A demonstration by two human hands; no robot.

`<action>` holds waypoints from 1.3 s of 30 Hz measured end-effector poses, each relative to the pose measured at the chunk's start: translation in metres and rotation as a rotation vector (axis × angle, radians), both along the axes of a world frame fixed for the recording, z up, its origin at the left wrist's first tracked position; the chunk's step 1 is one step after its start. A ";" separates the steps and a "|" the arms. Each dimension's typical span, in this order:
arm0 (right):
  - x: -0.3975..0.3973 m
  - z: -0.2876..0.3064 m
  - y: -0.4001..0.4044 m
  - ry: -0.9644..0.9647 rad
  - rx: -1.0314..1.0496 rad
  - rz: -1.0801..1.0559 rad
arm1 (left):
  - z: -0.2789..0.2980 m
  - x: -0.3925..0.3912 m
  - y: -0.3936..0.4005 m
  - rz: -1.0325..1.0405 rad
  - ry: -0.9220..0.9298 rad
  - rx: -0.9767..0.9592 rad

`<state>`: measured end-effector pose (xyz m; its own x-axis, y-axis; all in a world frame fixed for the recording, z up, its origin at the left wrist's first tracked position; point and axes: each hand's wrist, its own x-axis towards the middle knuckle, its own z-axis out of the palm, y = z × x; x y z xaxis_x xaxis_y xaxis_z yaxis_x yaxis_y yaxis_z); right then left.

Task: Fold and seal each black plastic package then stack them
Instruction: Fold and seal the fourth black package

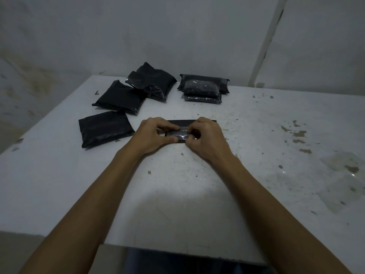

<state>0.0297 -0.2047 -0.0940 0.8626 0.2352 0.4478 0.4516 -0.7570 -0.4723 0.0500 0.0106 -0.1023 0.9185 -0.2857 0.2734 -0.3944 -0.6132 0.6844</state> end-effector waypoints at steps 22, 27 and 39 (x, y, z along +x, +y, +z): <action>-0.014 0.000 -0.037 0.099 0.106 -0.193 | 0.005 -0.015 -0.004 0.078 -0.019 0.043; -0.019 0.006 -0.037 0.099 0.080 -0.239 | 0.007 -0.021 -0.003 0.162 -0.092 0.106; -0.009 0.016 -0.006 -0.024 -0.085 -0.037 | 0.024 -0.011 -0.038 -0.007 -0.246 0.211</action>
